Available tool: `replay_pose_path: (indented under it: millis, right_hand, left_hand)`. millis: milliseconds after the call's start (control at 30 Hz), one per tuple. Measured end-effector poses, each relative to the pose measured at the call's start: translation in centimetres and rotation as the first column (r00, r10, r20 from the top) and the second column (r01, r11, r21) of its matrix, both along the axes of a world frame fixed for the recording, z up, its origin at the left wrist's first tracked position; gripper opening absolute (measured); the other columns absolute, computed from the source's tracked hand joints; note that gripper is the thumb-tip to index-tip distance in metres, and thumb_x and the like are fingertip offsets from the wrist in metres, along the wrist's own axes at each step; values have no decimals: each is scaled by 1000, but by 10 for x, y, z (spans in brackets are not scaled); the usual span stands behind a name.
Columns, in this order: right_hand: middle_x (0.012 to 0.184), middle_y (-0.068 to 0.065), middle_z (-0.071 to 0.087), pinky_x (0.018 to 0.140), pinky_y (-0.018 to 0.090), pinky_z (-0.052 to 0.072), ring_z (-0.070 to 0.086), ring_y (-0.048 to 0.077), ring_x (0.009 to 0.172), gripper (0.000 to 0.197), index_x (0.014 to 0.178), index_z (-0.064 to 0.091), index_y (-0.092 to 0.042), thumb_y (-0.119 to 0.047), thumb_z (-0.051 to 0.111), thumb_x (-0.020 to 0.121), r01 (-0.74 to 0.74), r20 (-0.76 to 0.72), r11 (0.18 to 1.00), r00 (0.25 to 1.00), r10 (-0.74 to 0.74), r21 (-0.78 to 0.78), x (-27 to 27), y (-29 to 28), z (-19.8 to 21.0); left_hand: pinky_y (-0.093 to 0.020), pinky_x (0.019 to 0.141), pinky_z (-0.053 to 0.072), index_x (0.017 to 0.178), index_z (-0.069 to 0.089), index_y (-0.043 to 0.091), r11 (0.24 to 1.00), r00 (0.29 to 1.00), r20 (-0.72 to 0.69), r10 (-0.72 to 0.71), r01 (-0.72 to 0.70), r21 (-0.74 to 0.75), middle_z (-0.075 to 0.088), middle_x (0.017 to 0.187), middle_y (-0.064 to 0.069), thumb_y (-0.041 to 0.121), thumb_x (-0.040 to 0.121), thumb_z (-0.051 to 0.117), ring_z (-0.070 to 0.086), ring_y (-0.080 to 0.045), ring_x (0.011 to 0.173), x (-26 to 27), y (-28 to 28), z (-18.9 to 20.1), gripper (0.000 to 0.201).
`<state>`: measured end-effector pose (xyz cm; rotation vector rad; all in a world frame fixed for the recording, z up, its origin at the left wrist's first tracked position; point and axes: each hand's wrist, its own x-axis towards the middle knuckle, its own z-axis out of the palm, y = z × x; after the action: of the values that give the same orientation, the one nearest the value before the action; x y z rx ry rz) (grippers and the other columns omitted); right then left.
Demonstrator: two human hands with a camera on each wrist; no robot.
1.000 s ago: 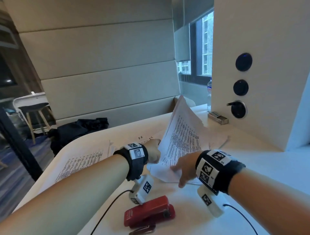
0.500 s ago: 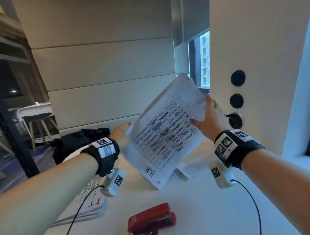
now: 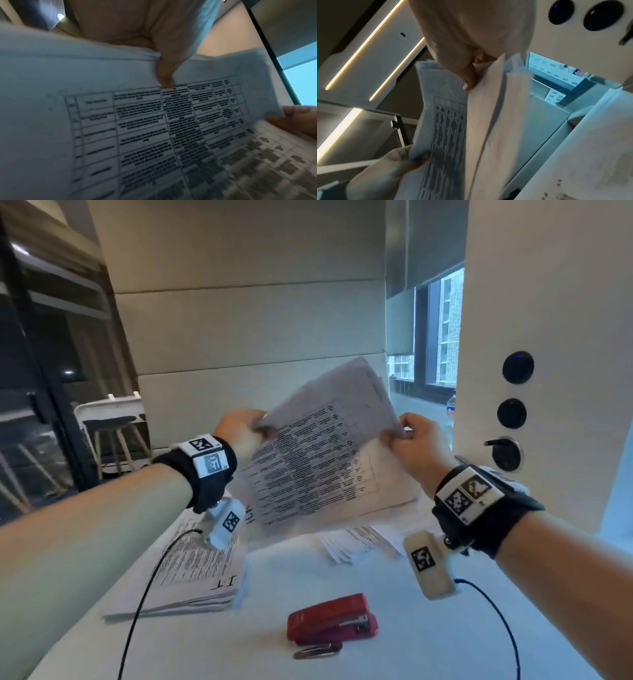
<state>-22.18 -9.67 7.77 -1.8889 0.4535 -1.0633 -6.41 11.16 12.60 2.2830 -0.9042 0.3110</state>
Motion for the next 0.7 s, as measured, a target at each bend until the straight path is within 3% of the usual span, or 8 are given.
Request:
replay_pose_path:
  millis: [67, 133, 233, 300, 367, 500, 600, 700]
  right_hand:
    - [86, 8, 69, 67, 34, 58, 67, 23, 76, 5, 84, 65, -16, -13, 68, 87, -101, -27, 986, 994, 106, 135, -5, 10, 4]
    - [97, 12, 72, 82, 44, 58, 70, 28, 88, 7, 89, 66, -13, -8, 69, 86, -194, -45, 948, 976, 212, 251, -10, 18, 4]
    - [99, 15, 72, 80, 45, 59, 70, 30, 89, 24, 99, 67, -8, 6, 62, 80, -297, -226, 925, 909, 349, 236, -14, 29, -5]
    - [97, 9, 70, 75, 32, 57, 67, 22, 84, 23, 98, 62, -9, 4, 57, 79, -378, -533, 925, 775, 340, 41, -16, 38, -16]
    - [107, -2, 62, 82, 28, 49, 58, 16, 91, 26, 107, 56, -9, -9, 60, 81, -495, -842, 849, 525, 123, -184, -18, 50, -27]
    - [144, -3, 46, 112, 38, 32, 44, 17, 131, 69, 145, 37, -22, -28, 69, 84, -686, -975, 712, 221, 8, -150, -26, 74, -47]
    - [137, -6, 55, 108, 37, 33, 51, 14, 123, 58, 136, 50, -25, -36, 71, 83, -761, -980, 631, 201, 13, -148, -26, 86, -64]
    - [112, -11, 68, 99, 36, 44, 59, 10, 97, 36, 119, 64, -31, -39, 70, 84, -780, -965, 597, 260, 34, -189, -23, 91, -77]
  left_hand:
    - [-31, 70, 48, 120, 62, 18, 998, 998, 37, 59, -57, -33, 67, 103, -4, 11, 95, 54, 63, -30, 85, 2, 7, 12, 28]
    - [-31, 64, 48, 113, 66, 20, 999, 999, 44, 31, -30, -22, 64, 92, 1, 4, 95, 50, 60, -23, 73, 4, 13, 21, 29]
    - [-23, 53, 36, 112, 68, 9, 986, 998, 63, 24, -34, 161, 60, 77, -2, 4, 95, 53, 48, -14, 58, 7, 25, 27, 23]
    - [-28, 60, 41, 114, 65, 0, 953, 998, 48, 40, -53, 298, 61, 83, -13, 1, 94, 52, 54, -20, 69, 8, 36, 26, 23]
    - [-30, 67, 42, 98, 66, 8, 913, 998, 46, 53, -67, 402, 57, 87, -7, 3, 95, 52, 55, -24, 82, 9, 50, 16, 15]
    - [-26, 62, 39, 73, 63, 22, 863, 994, -87, 62, -10, 505, 57, 67, 5, 7, 92, 57, 49, -13, 63, 22, 79, -25, 25]
    - [-25, 59, 30, 56, 42, 20, 818, 979, -195, 61, 63, 572, 42, 57, 6, 5, 92, 57, 35, -10, 54, 28, 92, -60, 41]
    - [-25, 55, 20, 59, 34, 20, 758, 960, -267, 87, 110, 643, 31, 59, 5, 7, 93, 55, 27, -11, 54, 23, 101, -94, 41]
